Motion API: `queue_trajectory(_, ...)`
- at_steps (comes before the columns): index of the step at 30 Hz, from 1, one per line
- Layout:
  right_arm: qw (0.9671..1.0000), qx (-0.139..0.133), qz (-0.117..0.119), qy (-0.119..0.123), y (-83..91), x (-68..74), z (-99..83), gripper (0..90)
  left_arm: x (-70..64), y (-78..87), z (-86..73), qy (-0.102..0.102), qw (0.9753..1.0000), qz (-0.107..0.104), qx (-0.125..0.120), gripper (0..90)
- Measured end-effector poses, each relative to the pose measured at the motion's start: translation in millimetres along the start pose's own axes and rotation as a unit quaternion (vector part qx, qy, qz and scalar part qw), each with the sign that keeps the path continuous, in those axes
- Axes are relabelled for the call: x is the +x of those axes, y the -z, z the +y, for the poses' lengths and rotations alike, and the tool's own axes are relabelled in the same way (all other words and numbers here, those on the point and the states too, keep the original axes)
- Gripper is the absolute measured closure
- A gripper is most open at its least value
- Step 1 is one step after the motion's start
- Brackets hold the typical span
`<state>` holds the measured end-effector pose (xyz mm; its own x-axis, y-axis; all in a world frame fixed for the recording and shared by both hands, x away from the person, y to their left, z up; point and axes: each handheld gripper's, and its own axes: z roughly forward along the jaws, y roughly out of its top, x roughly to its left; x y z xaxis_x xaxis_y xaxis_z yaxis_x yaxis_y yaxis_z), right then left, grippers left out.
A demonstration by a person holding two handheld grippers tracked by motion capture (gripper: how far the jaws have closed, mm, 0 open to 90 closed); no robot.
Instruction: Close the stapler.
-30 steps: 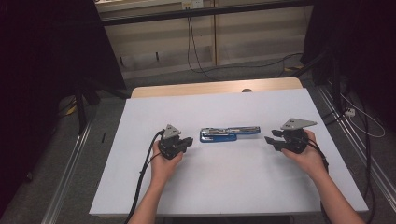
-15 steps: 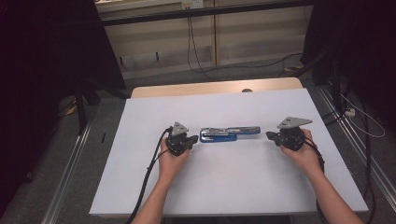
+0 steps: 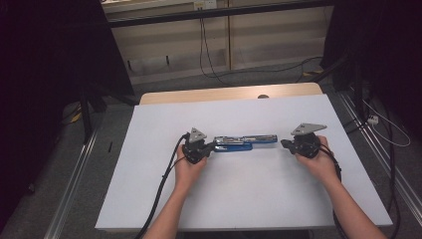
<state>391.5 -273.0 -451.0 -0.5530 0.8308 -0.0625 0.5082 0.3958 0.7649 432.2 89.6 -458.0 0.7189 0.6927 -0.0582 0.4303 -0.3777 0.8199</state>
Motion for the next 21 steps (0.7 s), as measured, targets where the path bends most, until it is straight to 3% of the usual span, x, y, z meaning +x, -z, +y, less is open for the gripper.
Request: queue_trajectory(21, 0.9996, 0.024, 0.007, 0.011, -15.5, 3.5, 3.4, 90.0, 0.6, -4.1, -1.7, -0.003, 1.0, -0.001, -0.006, 90.0)
